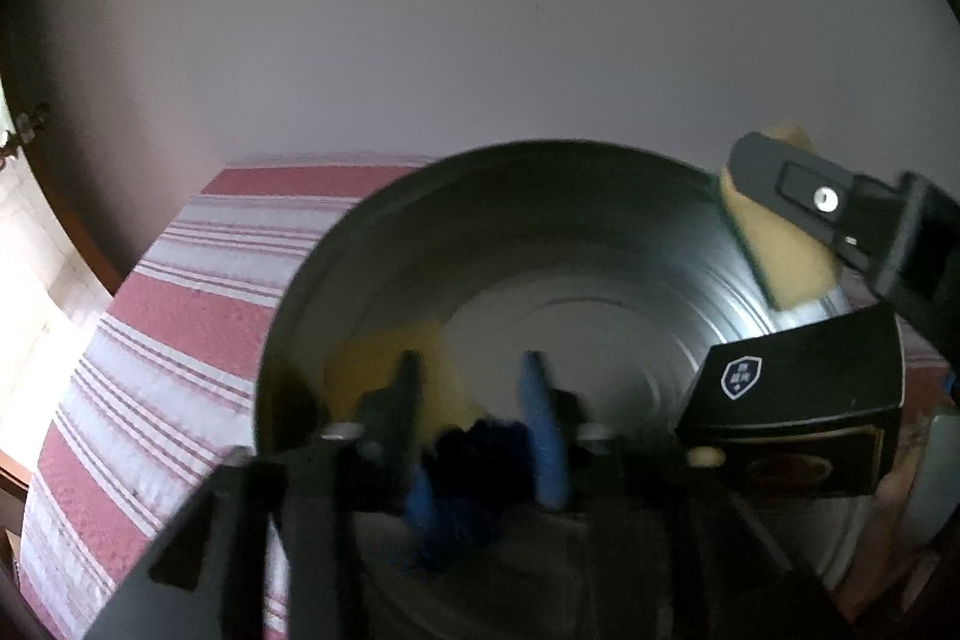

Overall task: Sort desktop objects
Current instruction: 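Drop the blue cloth into the tin with the left tool while the right tool drops the sponge, then move both tools back from the tin toward the pile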

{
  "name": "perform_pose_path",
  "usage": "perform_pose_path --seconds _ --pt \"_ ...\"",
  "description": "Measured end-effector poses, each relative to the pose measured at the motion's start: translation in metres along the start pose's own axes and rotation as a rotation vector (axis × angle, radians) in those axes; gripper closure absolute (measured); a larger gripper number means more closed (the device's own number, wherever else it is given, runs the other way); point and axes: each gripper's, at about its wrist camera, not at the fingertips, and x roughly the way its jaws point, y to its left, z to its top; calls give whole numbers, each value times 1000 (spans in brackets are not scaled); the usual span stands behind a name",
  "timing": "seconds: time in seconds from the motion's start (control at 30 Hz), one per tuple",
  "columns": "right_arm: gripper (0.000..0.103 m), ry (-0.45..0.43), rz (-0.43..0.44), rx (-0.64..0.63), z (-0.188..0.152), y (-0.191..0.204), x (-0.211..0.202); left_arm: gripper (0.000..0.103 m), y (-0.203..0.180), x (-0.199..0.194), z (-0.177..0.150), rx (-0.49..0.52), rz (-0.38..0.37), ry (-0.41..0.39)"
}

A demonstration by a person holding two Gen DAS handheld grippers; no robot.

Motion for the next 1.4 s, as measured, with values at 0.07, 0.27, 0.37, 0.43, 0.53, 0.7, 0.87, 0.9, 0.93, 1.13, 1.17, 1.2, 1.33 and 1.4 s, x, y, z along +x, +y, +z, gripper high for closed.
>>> perform_pose_path --seconds 0.07,0.27,0.37,0.43,0.53,0.7,0.87,0.9,0.93,1.13,1.17,1.2,1.33,1.4 --pt "1 -23 -27 13 0 -2 -6 24 1 -8 0 -7 9 -41" --pt "0 -78 -111 7 -2 -6 -20 0 -2 -26 -2 10 56 -147" --pt "0 -90 -140 14 -4 -9 -25 0 -6 -28 -6 23 52 -153" --pt "0 -121 -169 10 -7 -6 -27 0 -2 -27 -8 28 41 -166" --pt "0 -155 -184 3 -9 -4 -36 0 -4 -29 -10 42 45 -186" --pt "0 -215 -186 22 -24 -9 -56 0 -9 -34 -14 43 63 -223" --pt "0 -261 -234 5 -39 -17 -75 0 -17 -41 -22 30 26 -255" --pt "0 -267 -241 8 -42 -20 -78 0 -18 -41 -23 30 16 -262" --pt "0 -271 -243 13 -44 -23 -82 0 -20 -43 -25 33 10 -275" --pt "0 -323 -300 3 -55 -35 -107 0 -36 -51 -38 68 36 -340" --pt "0 -323 -310 -11 -57 -35 -109 0 -37 -52 -39 69 35 -344" --pt "0 -319 -318 -28 -58 -34 -111 0 -39 -53 -41 72 36 -349" --pt "0 -308 -348 -90 -65 -29 -117 0 -46 -58 -48 97 42 -346" --pt "0 -305 -372 -118 -70 -30 -124 0 -45 -64 -53 76 24 -345"
